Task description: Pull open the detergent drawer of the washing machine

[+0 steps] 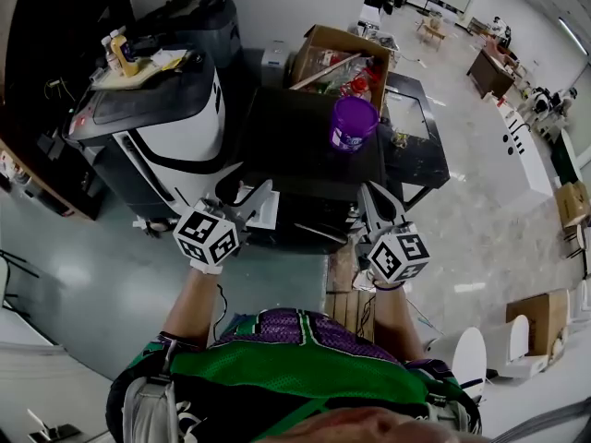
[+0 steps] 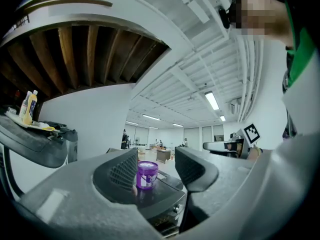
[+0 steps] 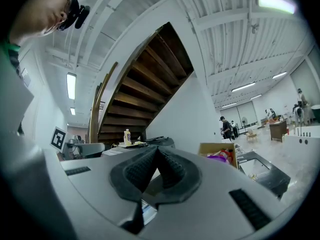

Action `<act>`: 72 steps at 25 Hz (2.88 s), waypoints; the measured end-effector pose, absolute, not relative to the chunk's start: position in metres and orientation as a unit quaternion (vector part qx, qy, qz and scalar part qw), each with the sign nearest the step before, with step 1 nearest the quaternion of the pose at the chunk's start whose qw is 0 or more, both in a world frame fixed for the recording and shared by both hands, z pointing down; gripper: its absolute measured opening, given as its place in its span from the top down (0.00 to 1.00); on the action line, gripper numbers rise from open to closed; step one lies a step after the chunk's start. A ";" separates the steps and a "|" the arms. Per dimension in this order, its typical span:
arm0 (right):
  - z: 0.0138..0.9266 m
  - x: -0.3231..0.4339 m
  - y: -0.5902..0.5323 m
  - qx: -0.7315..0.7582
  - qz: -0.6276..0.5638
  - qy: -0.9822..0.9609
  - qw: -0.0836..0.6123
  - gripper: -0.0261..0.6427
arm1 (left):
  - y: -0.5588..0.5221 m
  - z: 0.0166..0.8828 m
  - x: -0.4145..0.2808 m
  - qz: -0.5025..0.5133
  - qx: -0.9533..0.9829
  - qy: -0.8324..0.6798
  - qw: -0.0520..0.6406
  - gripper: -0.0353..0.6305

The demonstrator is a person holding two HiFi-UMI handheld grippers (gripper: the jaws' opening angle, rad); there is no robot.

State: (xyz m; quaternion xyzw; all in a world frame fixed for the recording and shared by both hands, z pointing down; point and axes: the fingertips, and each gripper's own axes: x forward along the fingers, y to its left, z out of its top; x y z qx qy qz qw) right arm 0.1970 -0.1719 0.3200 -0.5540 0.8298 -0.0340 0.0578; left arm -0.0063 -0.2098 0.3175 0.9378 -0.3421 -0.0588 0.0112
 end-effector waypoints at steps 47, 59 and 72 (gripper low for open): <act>0.305 0.235 -0.157 -0.516 -0.018 0.854 0.065 0.96 | -0.183 0.295 0.037 -0.039 0.894 -0.446 -0.031 0.88; 0.298 0.233 -0.160 -0.522 -0.007 0.851 0.066 0.96 | -0.178 0.290 0.032 -0.044 0.895 -0.443 -0.037 0.92; 0.297 0.218 -0.159 -0.524 0.004 0.850 0.056 0.96 | -0.174 0.287 0.018 -0.042 0.891 -0.451 -0.042 0.92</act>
